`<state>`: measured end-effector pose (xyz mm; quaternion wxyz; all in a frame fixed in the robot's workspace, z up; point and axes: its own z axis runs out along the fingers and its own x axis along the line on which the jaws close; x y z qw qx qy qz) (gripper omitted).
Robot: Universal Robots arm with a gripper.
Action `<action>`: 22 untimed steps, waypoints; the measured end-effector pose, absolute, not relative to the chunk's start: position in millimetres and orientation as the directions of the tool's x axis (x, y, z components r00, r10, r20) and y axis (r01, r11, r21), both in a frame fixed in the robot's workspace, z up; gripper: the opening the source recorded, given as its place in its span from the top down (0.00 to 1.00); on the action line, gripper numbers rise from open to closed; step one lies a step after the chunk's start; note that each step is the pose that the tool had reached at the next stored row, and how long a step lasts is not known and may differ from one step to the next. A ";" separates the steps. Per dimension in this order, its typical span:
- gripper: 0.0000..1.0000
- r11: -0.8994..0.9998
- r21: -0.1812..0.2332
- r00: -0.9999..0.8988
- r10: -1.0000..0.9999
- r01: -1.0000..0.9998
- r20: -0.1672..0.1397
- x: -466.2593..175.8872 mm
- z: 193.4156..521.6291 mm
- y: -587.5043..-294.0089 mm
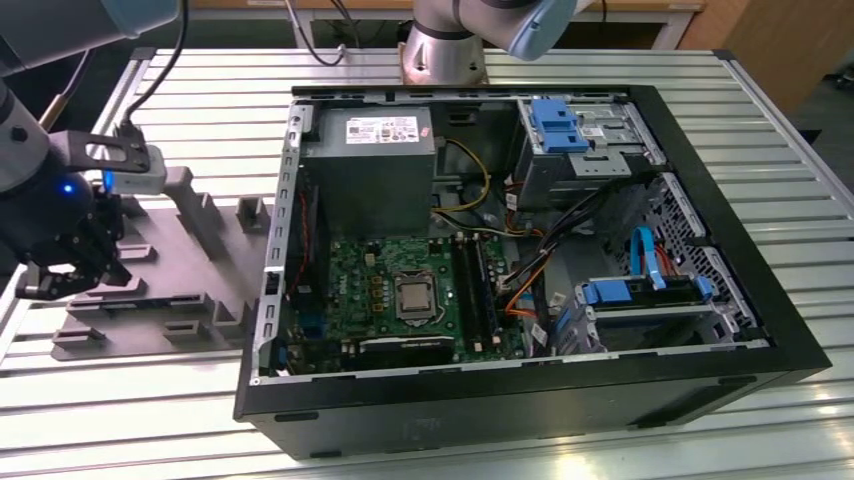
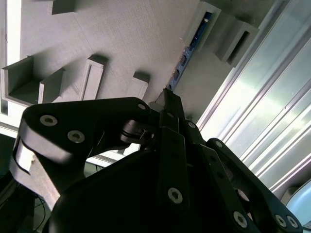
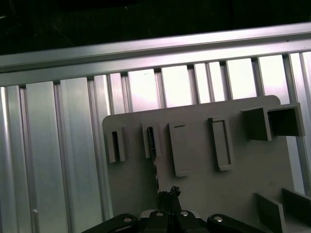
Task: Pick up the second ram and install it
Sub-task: 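Pick up the second ram and move it above second insertion slot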
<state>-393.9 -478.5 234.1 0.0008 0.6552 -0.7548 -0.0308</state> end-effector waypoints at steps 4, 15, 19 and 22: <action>0.89 0.140 0.048 -0.141 -0.989 -0.989 -0.039 -393.9 232.7 -478.6; 0.89 0.138 0.048 -0.140 -0.989 -0.989 -0.039 -393.9 227.1 -480.4; 0.89 0.135 0.048 -0.137 -0.990 -0.990 -0.039 -393.9 225.1 -480.8; 0.89 0.132 0.048 -0.134 -0.990 -0.990 -0.039 -393.9 223.7 -481.1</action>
